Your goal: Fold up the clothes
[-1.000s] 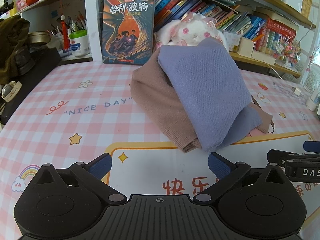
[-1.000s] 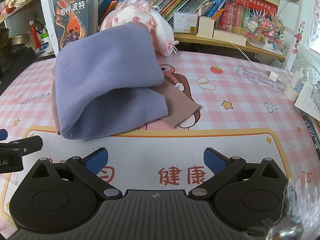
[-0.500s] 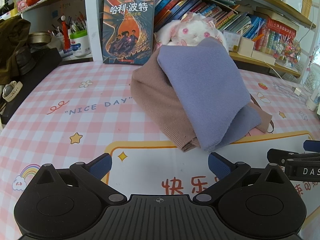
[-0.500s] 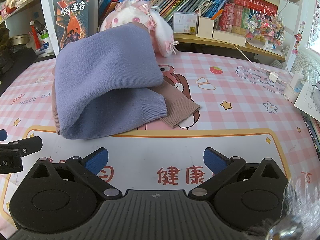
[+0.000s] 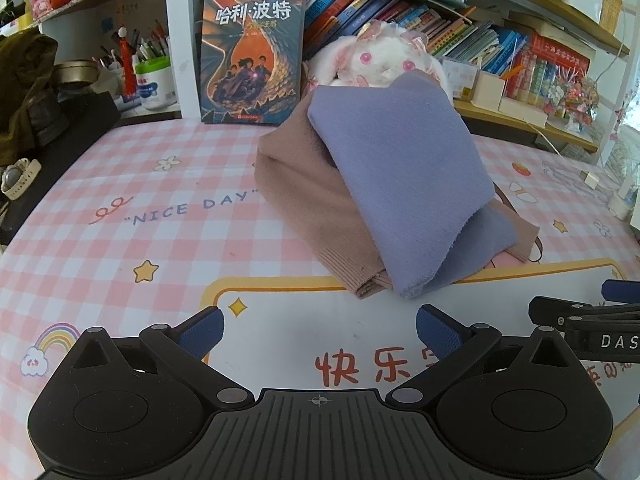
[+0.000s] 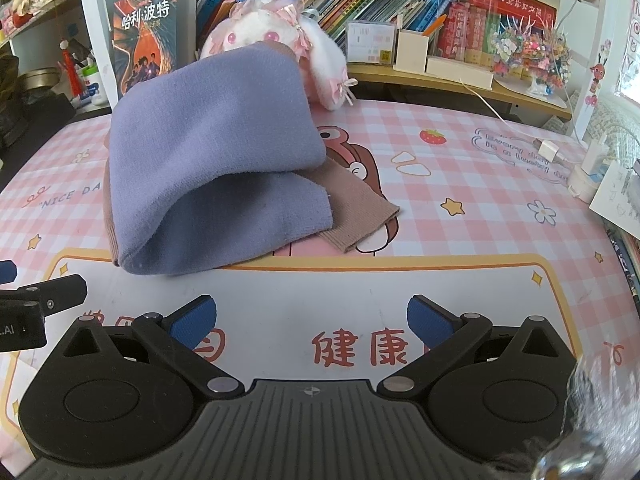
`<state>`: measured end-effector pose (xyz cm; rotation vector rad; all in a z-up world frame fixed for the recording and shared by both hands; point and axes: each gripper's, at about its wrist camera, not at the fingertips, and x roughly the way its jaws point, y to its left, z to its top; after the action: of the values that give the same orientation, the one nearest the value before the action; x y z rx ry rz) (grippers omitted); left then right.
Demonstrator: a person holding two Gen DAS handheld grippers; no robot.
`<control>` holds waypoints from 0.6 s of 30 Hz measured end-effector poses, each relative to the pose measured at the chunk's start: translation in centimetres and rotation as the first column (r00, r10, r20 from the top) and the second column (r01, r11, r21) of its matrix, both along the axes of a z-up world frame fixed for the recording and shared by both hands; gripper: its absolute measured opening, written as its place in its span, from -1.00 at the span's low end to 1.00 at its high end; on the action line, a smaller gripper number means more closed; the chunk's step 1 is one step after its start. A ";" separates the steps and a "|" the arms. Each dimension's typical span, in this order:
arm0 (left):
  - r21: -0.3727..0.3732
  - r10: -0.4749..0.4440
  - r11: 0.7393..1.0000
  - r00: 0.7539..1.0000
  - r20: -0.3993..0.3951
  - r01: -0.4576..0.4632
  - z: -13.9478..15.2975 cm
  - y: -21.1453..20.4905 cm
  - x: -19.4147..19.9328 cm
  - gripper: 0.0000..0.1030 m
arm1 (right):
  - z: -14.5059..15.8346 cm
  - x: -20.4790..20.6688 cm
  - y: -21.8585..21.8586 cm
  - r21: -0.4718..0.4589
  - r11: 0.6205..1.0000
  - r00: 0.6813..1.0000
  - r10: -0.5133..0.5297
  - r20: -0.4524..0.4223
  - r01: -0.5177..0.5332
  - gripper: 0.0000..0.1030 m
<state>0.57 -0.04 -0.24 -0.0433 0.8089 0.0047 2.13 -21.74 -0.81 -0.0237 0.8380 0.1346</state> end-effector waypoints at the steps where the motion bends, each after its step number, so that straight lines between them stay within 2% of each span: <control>1: 0.000 0.000 1.000 1.000 0.000 0.000 0.0 0.0 0.0 1.00 | 0.0 0.0 0.0 0.001 1.000 1.000 0.000 -0.001 0.000 0.99; 18: -0.010 0.002 1.000 1.000 0.008 -0.002 0.1 -0.5 -0.1 1.00 | -0.2 0.3 -0.6 0.018 1.000 1.000 0.009 -0.003 -0.009 0.99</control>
<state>0.49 -0.58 -0.18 -0.0538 0.8007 0.0021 2.40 -22.38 -1.04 -0.0105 0.8399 0.1503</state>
